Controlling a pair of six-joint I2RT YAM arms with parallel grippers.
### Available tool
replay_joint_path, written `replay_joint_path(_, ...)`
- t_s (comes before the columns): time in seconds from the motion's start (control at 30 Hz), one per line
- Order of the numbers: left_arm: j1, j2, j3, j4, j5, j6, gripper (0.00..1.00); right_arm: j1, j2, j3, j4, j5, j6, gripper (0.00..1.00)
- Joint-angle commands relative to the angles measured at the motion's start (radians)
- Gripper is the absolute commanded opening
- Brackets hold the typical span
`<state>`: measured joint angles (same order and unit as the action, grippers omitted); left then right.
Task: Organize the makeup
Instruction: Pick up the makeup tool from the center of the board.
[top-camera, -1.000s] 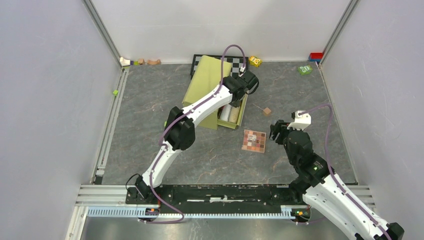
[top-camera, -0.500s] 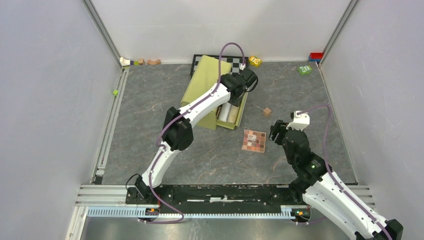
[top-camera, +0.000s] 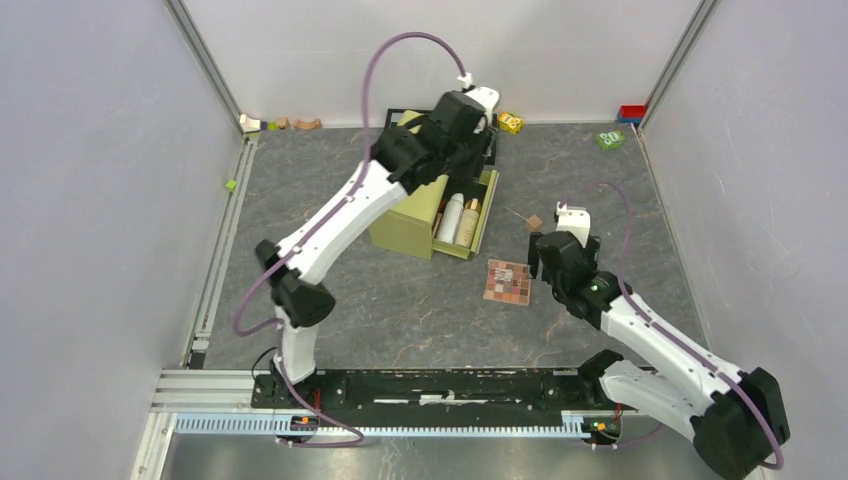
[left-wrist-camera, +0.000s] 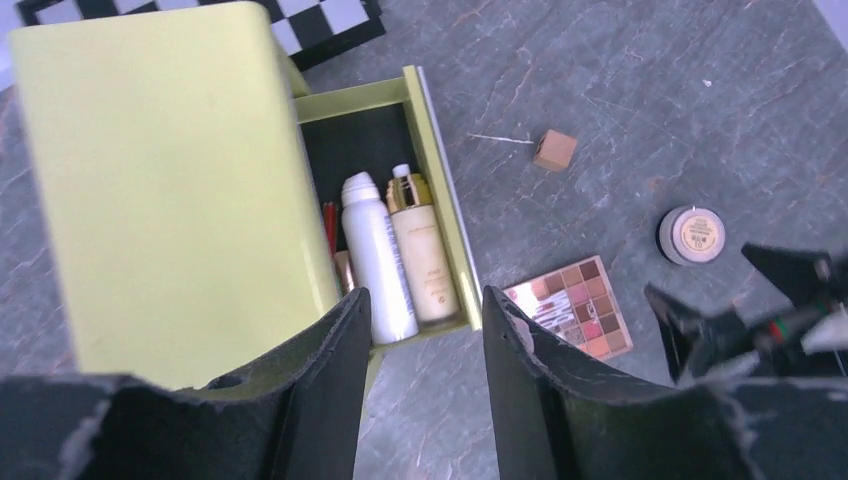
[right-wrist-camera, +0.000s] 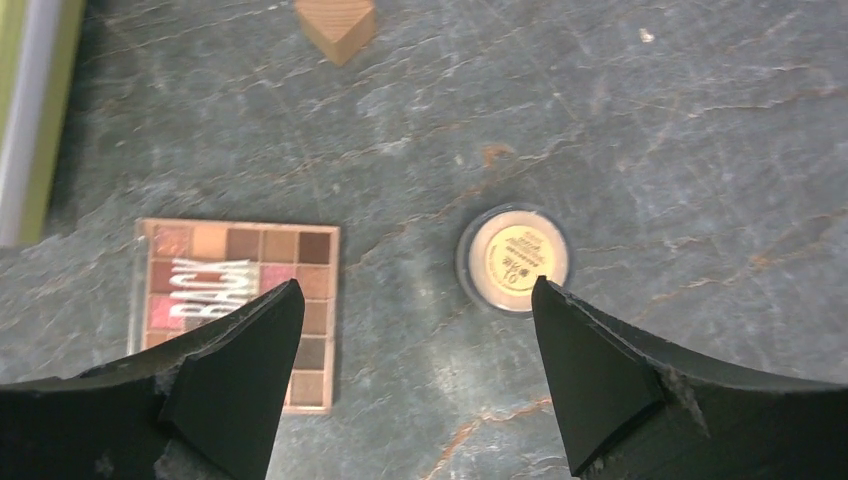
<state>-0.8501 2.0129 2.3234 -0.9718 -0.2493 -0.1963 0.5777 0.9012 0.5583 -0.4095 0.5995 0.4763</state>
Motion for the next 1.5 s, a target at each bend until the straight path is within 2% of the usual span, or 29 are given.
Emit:
replay_joint_path(0.0,0.051,-0.195,-0.153,0.026,0.012,0.024,0.53,-0.081,0.084,0.098,-0.087,0.047,0.012,0.93)
replay_joint_path(0.07,0.122,-0.271,-0.266,0.044,0.052,-0.017,0.53,-0.153,0.112,0.098,-0.077,-0.013,-0.005,0.95)
replay_joint_path(0.23,0.392,-0.436,-0.562,0.131,0.177,-0.130,0.54,-0.316,0.185,0.077,-0.021,-0.178,-0.052,0.98)
replay_joint_path(0.37,0.484,-0.503,-0.665,0.172,0.187,-0.112,0.58,-0.396,0.222,0.050,0.024,-0.308,-0.073,0.98)
replay_joint_path(0.63,0.510,-0.488,-0.706,0.239,0.218,-0.120,0.59,-0.476,0.270,-0.003,0.074,-0.366,-0.093,0.97)
replay_joint_path(0.9,0.511,-0.393,-0.688,0.309,0.305,-0.094,0.60,-0.518,0.322,-0.023,0.133,-0.415,-0.136,0.88)
replay_joint_path(1.0,0.510,-0.333,-0.653,0.311,0.349,-0.080,0.64,-0.517,0.326,-0.023,0.139,-0.414,-0.149,0.85)
replay_joint_path(1.1,0.509,-0.295,-0.626,0.318,0.355,-0.072,0.67,-0.517,0.325,-0.025,0.142,-0.414,-0.166,0.75)
replay_joint_path(1.23,0.510,-0.251,-0.597,0.338,0.334,-0.052,0.72,-0.518,0.310,-0.031,0.148,-0.422,-0.180,0.54)
replay_joint_path(1.37,0.508,-0.201,-0.562,0.380,0.345,-0.028,0.77,-0.518,0.286,-0.032,0.144,-0.436,-0.189,0.48)
replay_joint_path(1.47,0.510,-0.152,-0.528,0.428,0.354,-0.013,0.85,-0.519,0.253,-0.028,0.134,-0.460,-0.194,0.43)
